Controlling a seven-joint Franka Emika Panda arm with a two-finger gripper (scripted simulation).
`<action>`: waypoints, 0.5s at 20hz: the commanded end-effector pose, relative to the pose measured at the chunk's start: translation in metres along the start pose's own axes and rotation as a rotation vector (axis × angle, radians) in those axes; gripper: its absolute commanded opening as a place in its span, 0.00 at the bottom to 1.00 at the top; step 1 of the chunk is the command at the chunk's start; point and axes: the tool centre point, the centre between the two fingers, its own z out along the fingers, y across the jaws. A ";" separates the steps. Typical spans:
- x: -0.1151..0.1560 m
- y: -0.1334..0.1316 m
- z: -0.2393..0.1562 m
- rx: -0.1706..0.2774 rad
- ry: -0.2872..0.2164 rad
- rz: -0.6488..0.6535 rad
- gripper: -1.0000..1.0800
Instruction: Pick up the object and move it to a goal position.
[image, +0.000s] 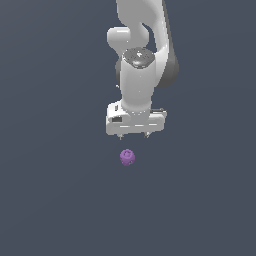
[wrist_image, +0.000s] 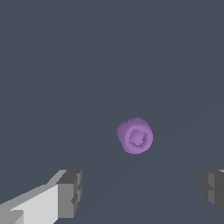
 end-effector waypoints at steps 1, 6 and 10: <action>0.000 0.001 0.001 0.000 -0.001 -0.002 0.96; 0.001 0.002 0.008 -0.001 -0.004 -0.030 0.96; 0.001 0.005 0.019 -0.002 -0.009 -0.076 0.96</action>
